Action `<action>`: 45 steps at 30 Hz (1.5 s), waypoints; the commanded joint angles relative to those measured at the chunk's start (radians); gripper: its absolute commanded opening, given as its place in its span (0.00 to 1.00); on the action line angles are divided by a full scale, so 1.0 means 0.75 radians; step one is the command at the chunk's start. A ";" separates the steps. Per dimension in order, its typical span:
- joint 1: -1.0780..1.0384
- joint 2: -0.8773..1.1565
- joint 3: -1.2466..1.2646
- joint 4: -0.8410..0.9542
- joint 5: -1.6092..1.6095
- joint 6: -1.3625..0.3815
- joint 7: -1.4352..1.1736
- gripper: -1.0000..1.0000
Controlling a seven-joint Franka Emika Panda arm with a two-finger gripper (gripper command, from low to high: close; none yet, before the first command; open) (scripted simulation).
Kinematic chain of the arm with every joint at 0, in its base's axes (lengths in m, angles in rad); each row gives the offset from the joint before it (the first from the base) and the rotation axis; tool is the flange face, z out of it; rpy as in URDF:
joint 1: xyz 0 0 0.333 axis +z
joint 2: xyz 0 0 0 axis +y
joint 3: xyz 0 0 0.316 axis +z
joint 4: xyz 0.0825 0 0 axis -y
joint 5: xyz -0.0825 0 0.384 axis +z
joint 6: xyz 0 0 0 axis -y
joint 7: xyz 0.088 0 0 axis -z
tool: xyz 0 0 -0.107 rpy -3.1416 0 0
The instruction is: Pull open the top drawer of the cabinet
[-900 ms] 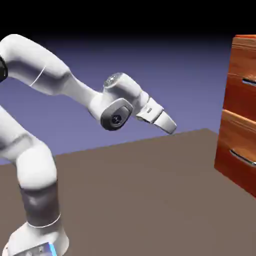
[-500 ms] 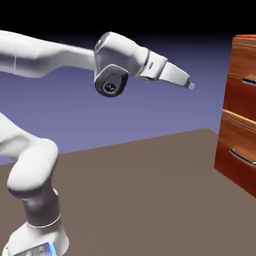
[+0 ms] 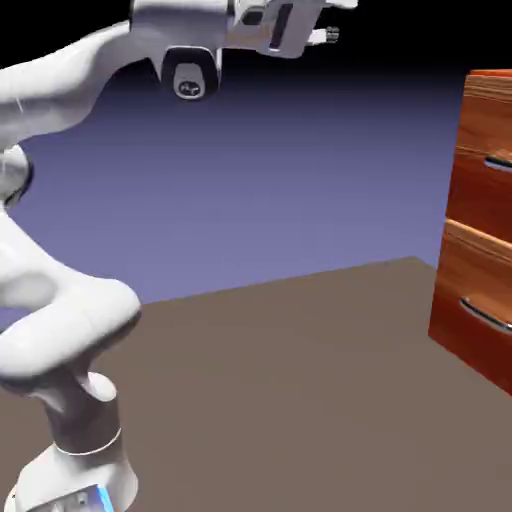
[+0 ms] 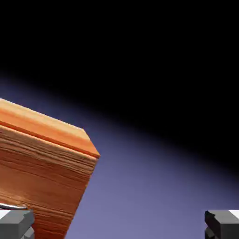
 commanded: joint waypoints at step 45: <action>-1.915 -0.713 0.910 1.429 1.941 -0.215 -1.731 0.50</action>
